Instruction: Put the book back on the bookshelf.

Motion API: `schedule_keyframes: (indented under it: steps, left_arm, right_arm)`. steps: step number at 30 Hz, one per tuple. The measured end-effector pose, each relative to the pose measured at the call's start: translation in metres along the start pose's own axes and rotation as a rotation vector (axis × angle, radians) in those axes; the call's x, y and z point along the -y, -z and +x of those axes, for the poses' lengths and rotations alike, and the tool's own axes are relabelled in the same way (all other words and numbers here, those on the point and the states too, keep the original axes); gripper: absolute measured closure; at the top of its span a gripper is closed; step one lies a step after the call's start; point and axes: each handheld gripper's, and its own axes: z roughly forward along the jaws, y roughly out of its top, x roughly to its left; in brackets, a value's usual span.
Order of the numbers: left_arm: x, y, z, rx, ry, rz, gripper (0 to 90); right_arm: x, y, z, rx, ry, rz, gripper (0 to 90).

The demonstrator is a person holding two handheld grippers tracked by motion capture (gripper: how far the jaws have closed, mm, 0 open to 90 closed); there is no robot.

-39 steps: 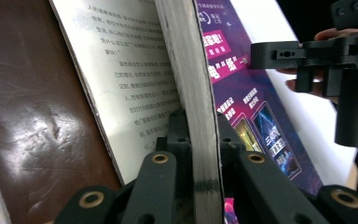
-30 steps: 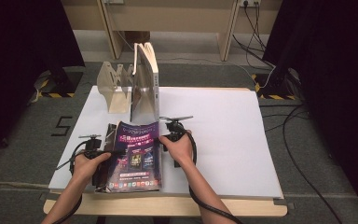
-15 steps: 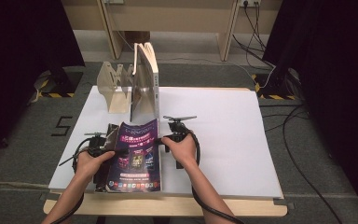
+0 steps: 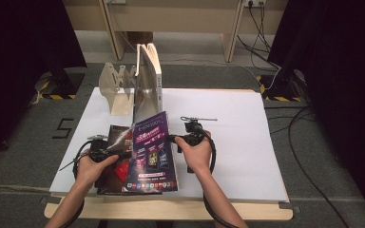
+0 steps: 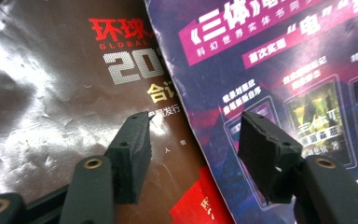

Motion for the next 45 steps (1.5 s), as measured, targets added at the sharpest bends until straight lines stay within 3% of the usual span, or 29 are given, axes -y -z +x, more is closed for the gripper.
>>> schedule_keyframes:
  steps: [11,21,31,38,41,45]
  left_arm:
    - [-0.006,0.009,-0.013,-0.002,-0.034,-0.041,37.0]
    - [-0.010,0.015,-0.026,0.001,-0.068,-0.055,36.6]
    - [-0.019,0.016,-0.050,0.078,-0.084,-0.088,35.5]
    - [-0.025,0.021,-0.060,0.093,-0.103,-0.112,35.1]
    - [-0.027,0.024,-0.066,0.102,-0.118,-0.125,35.4]
    - [-0.031,0.025,-0.077,0.136,-0.120,-0.144,35.5]
  right_arm:
    - [0.000,0.018,0.017,0.026,0.082,-0.093,83.5]
    - [-0.003,0.029,0.024,0.038,0.105,-0.135,83.6]
    - [-0.007,0.031,0.037,0.041,0.136,-0.189,83.6]
    - [-0.011,0.033,0.051,0.045,0.190,-0.243,83.6]
    - [-0.014,0.031,0.057,0.044,0.192,-0.253,83.6]
    - [-0.017,0.026,0.064,0.053,0.204,-0.265,83.6]
